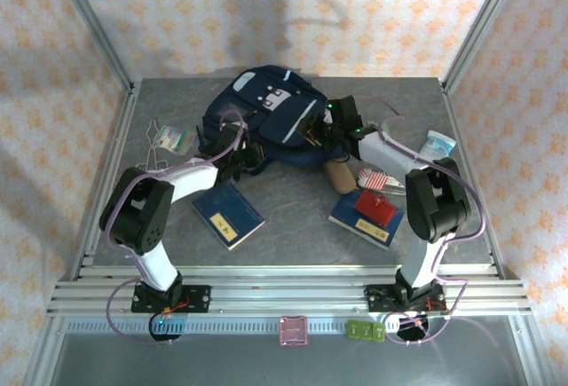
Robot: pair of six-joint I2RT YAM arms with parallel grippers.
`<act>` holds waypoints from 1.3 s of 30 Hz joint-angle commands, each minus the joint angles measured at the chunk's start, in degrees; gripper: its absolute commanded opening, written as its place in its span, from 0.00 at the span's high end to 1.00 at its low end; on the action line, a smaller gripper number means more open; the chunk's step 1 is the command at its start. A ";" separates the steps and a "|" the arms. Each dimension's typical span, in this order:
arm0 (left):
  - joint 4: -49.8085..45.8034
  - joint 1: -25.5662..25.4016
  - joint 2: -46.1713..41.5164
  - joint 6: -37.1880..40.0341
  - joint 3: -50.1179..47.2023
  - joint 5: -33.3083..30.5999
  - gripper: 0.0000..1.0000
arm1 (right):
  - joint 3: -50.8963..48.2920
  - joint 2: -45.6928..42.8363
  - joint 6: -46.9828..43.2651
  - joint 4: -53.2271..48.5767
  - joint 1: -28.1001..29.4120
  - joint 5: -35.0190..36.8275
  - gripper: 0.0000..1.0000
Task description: Pack the student bag
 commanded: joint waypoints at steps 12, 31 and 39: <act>-15.64 -0.30 -38.52 -20.57 -30.15 -8.11 0.35 | -3.45 2.19 -15.11 3.01 12.56 -8.66 0.50; -11.73 -1.08 -37.06 -25.44 -41.62 -4.98 0.70 | 8.07 21.56 -17.91 -2.76 20.94 -12.55 0.51; -4.73 -1.09 -34.89 -24.68 -43.10 -2.27 0.80 | 10.04 24.54 -19.80 -2.09 22.59 -23.82 0.59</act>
